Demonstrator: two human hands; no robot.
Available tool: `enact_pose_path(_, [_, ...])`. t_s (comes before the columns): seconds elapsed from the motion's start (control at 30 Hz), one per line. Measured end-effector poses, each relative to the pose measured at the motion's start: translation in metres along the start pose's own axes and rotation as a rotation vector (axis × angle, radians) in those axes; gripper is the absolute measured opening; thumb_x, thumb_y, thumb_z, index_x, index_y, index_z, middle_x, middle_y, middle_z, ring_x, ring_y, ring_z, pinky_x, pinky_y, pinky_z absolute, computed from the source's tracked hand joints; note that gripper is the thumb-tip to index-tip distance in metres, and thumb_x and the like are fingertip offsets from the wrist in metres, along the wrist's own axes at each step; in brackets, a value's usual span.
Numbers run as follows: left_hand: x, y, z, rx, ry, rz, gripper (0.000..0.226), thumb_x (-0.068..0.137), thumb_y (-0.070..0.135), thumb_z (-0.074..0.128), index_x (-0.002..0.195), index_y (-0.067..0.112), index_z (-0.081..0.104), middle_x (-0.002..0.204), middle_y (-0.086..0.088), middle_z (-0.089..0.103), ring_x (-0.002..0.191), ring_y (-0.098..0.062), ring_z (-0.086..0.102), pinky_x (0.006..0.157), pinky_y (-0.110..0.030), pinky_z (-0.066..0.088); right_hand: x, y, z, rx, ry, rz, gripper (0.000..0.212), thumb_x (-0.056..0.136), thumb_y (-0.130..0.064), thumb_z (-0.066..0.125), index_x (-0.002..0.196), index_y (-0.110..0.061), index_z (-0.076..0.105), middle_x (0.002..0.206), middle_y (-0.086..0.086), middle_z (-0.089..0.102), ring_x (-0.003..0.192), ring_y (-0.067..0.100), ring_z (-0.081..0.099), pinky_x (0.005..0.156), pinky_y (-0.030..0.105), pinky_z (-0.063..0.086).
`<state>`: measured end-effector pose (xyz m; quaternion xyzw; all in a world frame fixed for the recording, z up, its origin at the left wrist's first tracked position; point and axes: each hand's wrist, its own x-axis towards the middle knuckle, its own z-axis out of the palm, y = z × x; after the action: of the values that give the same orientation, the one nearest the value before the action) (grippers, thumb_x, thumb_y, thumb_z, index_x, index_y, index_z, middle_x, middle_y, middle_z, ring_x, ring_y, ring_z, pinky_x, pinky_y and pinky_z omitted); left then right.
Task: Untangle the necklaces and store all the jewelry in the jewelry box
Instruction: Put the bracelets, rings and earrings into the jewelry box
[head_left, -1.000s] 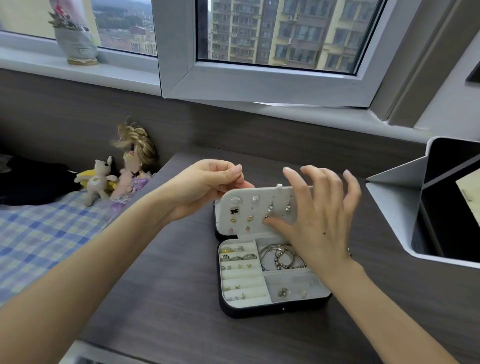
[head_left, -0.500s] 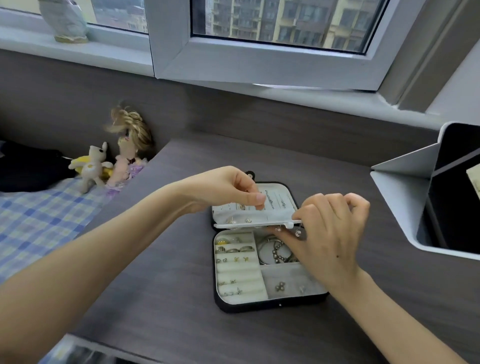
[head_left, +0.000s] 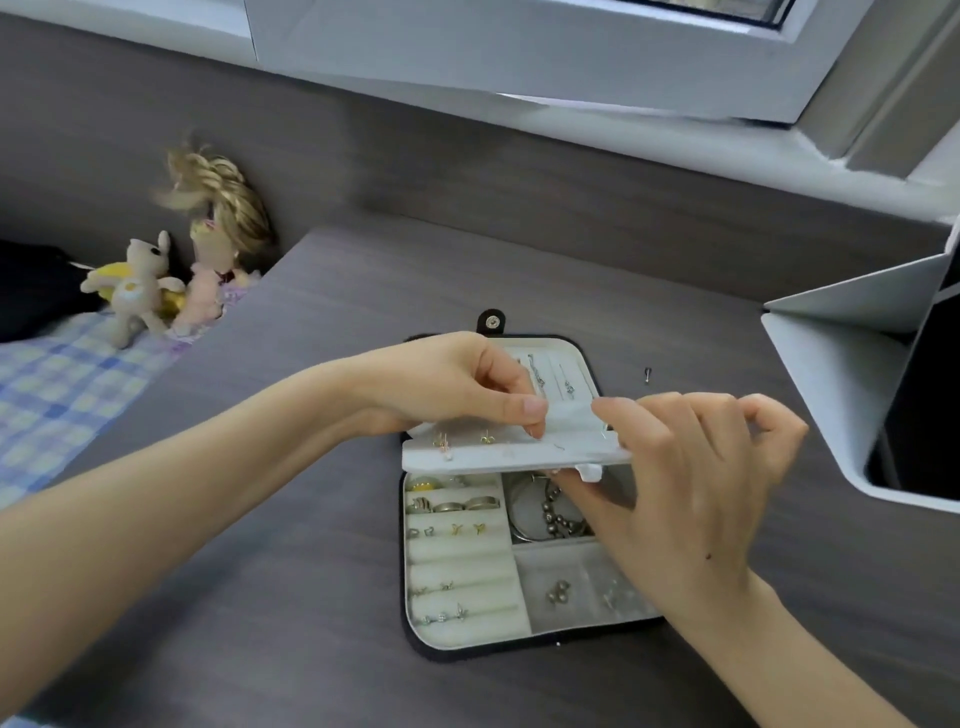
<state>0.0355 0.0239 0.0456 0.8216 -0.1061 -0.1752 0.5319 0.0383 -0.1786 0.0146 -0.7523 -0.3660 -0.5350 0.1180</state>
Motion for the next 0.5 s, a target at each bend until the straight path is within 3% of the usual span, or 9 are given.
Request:
enact_pose_path(0.3, [0.0016,-0.0083,-0.0023,-0.104,-0.028,-0.011,0.016,0.076,0.035,0.065,0.066,0.027,0.074,0.071,0.012,0.063,0.069,-0.002,0.055,0.068,-0.015,0.041,0.0025,-0.0015,0.0,0.008,-0.016,0.048,0.046,0.068,-0.034,0.08,0.096,-0.017,0.048,0.069,-0.001,0.06,0.075,0.017,0.044,0.075,0.036,0.025])
enact_pose_path(0.5, [-0.0007,-0.0067,0.0021,-0.216,-0.04,-0.012,0.019,0.077,0.029,0.063,0.062,0.022,0.073,0.069,0.003,0.059,0.062,-0.006,0.054,0.063,-0.016,0.044,0.0042,-0.0031,-0.0006,0.025,-0.033,0.094,0.046,0.074,-0.045,0.075,0.097,-0.017,0.048,0.068,0.0,0.056,0.072,0.018,0.044,0.076,0.037,0.025])
